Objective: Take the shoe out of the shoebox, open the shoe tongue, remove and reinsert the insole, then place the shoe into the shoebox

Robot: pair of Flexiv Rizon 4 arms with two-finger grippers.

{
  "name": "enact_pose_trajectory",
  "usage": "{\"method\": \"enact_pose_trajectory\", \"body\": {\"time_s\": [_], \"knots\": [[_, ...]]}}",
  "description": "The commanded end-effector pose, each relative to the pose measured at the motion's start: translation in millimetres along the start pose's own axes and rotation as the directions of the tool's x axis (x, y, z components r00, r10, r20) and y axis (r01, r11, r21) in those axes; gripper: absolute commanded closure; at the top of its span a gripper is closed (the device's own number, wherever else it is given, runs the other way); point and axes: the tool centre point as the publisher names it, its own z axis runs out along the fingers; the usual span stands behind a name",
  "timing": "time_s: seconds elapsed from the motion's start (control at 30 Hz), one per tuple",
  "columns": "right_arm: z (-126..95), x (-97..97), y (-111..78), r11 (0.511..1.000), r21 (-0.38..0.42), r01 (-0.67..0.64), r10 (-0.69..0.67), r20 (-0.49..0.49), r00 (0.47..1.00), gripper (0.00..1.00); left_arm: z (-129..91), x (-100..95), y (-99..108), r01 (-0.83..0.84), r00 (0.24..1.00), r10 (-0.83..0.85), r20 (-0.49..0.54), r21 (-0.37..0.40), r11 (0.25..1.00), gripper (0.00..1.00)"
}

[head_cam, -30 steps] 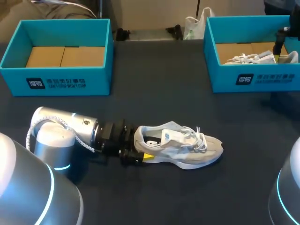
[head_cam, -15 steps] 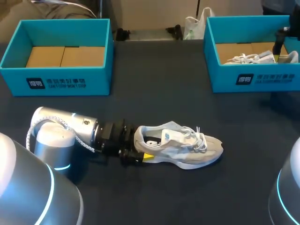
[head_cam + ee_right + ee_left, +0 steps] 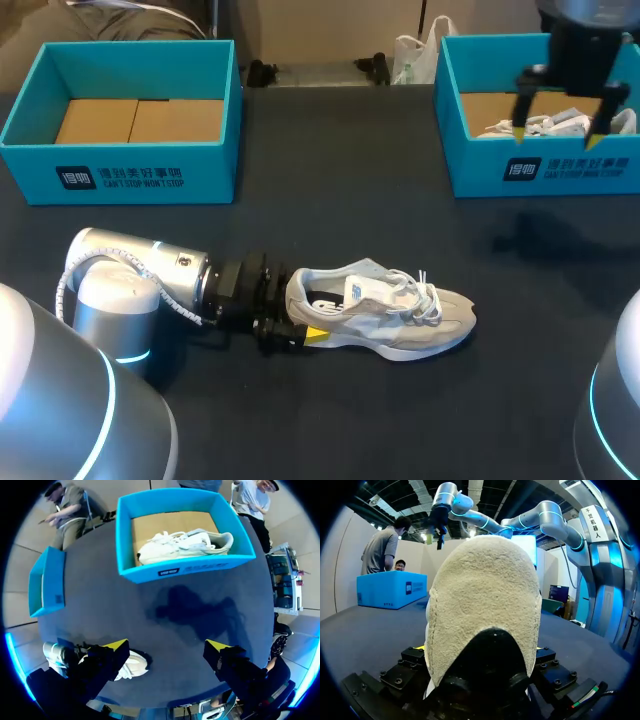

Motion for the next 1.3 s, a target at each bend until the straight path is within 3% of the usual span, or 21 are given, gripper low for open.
{"method": "enact_pose_trajectory", "body": {"time_s": [0.03,0.5,0.57,0.83,1.0,1.13,1.3], "knots": [[1,-1.8,-6.6,1.0,-0.026,-0.001,0.001,-0.003,1.0,0.0,0,-0.9,-1,0.001,1.0,-0.001,0.0,-0.002,1.0,1.0],[1,-1.8,-6.6,1.0,-0.026,-0.001,0.001,-0.003,1.0,0.0,0,-0.9,-1,0.001,1.0,-0.001,0.0,-0.002,1.0,1.0],[3,7.5,-17.4,0.999,-0.051,0.017,-0.019,-0.044,0.999,0.0,0,-0.9,-1,0.001,1.0,-0.001,0.0,-0.002,1.0,1.0],[22,50.9,-60.0,0.997,-0.07,0.042,-0.041,0.004,0.999,0.0,0,-0.9,-1,0.001,1.0,-0.001,0.0,-0.002,1.0,1.0],[30,78.2,-81.8,0.996,-0.072,0.059,-0.061,-0.027,0.998,0.0,0,-0.9,-1,0.001,1.0,-0.001,0.0,-0.002,1.0,1.0],[30,95.1,-93.4,0.999,-0.022,0.026,-0.026,-0.043,0.999,0.0,0,-0.9,-1,0.001,1.0,-0.001,0.0,-0.002,1.0,1.0],[30,95.1,-93.4,0.999,-0.022,0.026,-0.026,-0.043,0.999,0.0,0,-0.9,-1,0.001,1.0,-0.001,0.0,-0.002,1.0,1.0]]}}
